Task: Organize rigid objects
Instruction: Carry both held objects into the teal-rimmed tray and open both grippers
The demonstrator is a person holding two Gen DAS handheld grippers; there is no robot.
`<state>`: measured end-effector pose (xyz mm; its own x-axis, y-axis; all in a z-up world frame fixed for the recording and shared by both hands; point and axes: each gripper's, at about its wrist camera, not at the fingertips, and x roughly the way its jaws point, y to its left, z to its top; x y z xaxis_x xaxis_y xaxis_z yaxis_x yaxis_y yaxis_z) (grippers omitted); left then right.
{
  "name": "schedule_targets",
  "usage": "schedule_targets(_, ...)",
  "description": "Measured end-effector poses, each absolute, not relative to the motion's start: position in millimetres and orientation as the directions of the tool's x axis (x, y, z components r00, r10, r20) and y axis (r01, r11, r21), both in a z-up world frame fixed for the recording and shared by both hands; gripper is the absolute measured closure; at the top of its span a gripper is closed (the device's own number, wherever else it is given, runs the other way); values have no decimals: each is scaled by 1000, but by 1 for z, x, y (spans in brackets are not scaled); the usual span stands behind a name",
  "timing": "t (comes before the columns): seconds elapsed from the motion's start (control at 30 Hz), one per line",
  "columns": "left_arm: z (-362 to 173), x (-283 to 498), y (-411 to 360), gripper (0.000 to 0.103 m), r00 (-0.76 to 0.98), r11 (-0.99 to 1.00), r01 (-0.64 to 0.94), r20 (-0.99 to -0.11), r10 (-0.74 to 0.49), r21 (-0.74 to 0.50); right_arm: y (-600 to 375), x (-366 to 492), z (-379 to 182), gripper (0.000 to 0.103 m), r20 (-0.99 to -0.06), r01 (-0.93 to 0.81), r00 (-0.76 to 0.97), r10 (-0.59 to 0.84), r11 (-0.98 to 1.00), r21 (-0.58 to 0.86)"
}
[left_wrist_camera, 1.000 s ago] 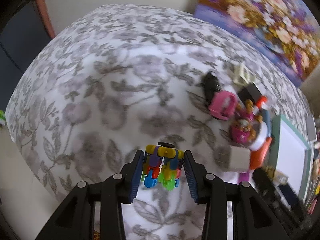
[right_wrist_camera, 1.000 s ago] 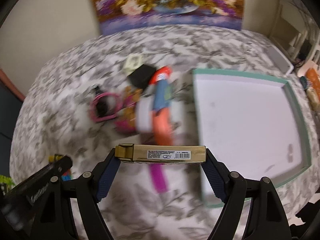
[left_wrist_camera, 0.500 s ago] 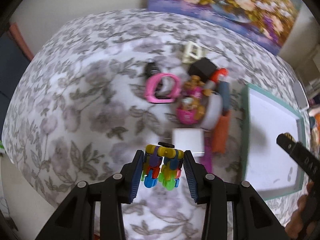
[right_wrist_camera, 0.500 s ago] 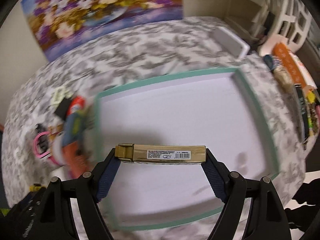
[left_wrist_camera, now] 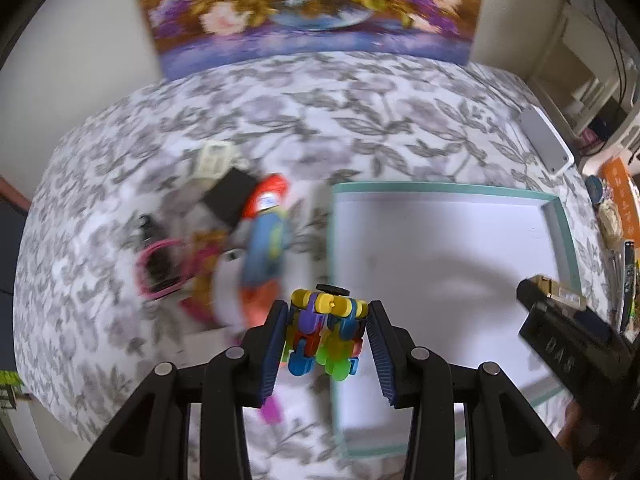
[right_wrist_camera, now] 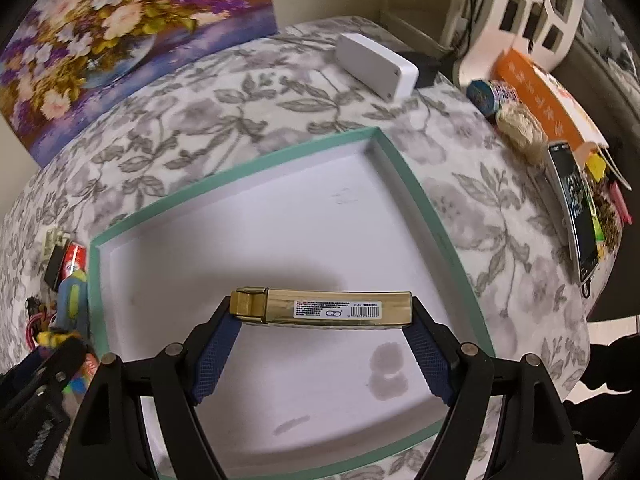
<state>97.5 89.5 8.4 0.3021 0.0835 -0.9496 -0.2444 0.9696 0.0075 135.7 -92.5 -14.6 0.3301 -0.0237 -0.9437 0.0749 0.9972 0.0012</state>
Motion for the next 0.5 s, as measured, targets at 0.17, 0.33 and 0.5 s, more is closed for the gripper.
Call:
schedule_targets(0.17, -14, 121, 64, 60, 279, 974, -227, -959, 48, -18, -106, 139, -22, 21, -947, 101, 320, -36, 995, -4)
schedule_targets(0.33, -33, 133, 52, 60, 254, 977, -215, -966, 52, -4, -111, 139, -27, 21, -952, 111, 307, -19, 994, 16)
schedule_targets(0.5, -36, 135, 51, 59, 263, 974, -224, -964, 35, -26, -108, 138, -26, 21, -950, 105, 309, -50, 994, -18)
